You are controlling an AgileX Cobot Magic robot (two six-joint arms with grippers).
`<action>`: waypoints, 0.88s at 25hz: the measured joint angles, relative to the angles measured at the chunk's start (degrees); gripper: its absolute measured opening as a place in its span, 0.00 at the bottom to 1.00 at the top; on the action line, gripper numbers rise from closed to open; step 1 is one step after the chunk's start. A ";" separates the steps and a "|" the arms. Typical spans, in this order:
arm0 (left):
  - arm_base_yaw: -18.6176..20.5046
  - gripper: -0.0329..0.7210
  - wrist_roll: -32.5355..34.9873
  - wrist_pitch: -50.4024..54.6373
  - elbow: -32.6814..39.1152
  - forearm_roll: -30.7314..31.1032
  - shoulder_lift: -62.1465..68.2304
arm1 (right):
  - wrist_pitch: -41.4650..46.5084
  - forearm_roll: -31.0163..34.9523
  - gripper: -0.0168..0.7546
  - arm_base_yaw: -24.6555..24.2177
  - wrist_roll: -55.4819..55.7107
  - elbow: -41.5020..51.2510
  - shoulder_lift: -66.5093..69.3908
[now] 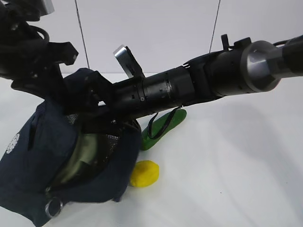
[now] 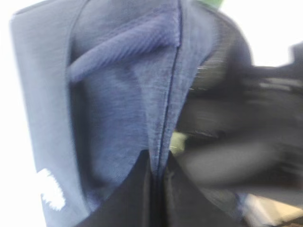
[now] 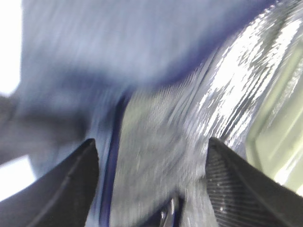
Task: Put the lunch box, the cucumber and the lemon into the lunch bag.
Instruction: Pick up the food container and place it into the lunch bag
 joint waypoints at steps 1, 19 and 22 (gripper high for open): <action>0.00 0.04 0.00 0.42 0.00 1.22 0.13 | 0.54 -0.11 0.71 0.00 -0.09 0.00 0.00; 0.00 0.04 -3.31 5.69 0.00 19.07 0.13 | 11.77 -3.40 0.72 -1.49 -3.94 -0.54 0.00; 0.00 0.04 -3.42 6.21 0.00 21.56 0.13 | 15.03 -4.68 0.72 -4.56 -4.95 -0.54 0.00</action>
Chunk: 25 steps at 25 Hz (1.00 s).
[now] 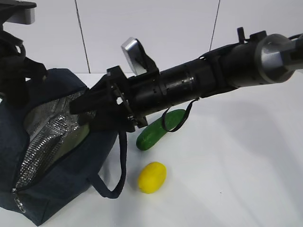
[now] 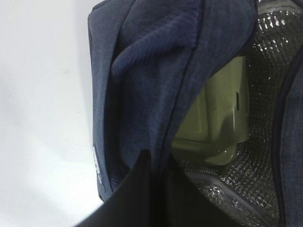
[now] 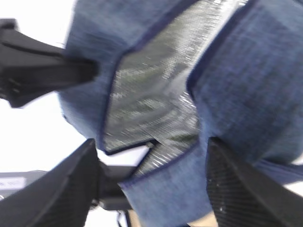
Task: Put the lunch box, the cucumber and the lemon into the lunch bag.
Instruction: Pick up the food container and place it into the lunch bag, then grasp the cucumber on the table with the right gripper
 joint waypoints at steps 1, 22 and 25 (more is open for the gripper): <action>0.00 0.04 0.00 0.14 0.00 0.56 0.00 | 0.25 -0.09 0.72 -1.18 -0.10 0.00 0.00; 0.00 0.04 -0.21 0.14 0.00 1.07 0.00 | 1.40 -13.02 0.72 -13.59 -0.37 -1.25 0.00; 0.00 0.04 -0.21 0.14 0.00 1.07 0.00 | 1.50 -21.80 0.72 -13.72 -0.37 -5.63 0.00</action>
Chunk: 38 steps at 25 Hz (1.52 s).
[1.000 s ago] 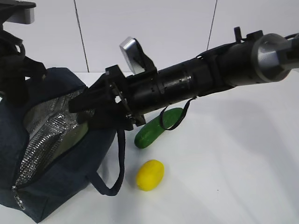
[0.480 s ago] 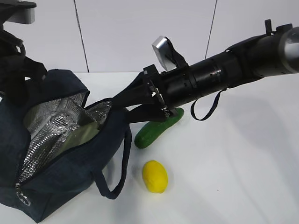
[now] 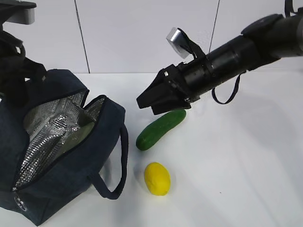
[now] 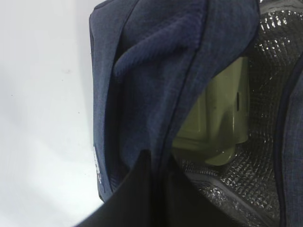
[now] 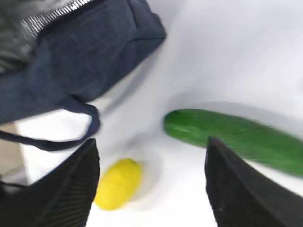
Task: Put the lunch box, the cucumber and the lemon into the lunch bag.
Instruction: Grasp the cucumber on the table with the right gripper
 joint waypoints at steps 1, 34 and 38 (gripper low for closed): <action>0.00 0.04 0.00 0.00 0.00 0.00 0.00 | -0.01 -3.98 0.71 0.00 0.00 -2.04 0.00; 0.00 0.04 0.00 -3.61 0.00 -0.57 0.00 | -11.15 -46.83 0.70 8.85 -54.49 -19.90 9.17; 0.00 0.04 0.00 -3.73 0.00 -0.57 0.00 | -11.16 -49.47 0.70 10.55 -53.89 -19.90 10.49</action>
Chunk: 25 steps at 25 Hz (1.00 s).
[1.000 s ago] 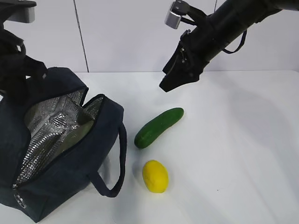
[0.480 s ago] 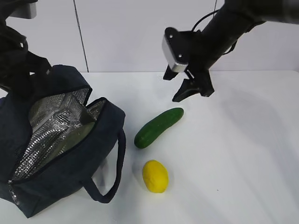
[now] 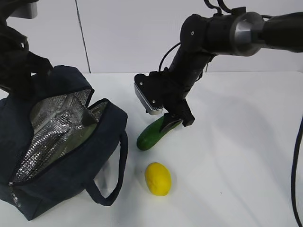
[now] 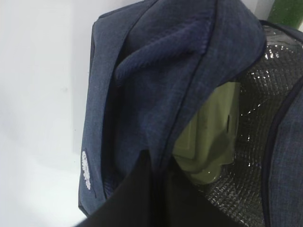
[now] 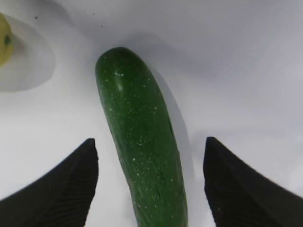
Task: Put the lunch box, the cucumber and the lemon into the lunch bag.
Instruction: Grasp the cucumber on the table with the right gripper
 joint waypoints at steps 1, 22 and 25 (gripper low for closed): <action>0.00 0.04 0.00 0.00 0.00 0.00 0.00 | 0.00 -0.62 0.70 0.10 0.02 -0.04 0.00; 0.00 0.04 0.08 0.00 0.00 -1.54 0.00 | -2.85 -4.62 0.70 0.19 0.61 -0.39 3.44; 0.00 0.04 0.33 0.00 0.00 -2.15 0.00 | -2.85 -4.62 0.70 0.19 0.73 -0.52 3.44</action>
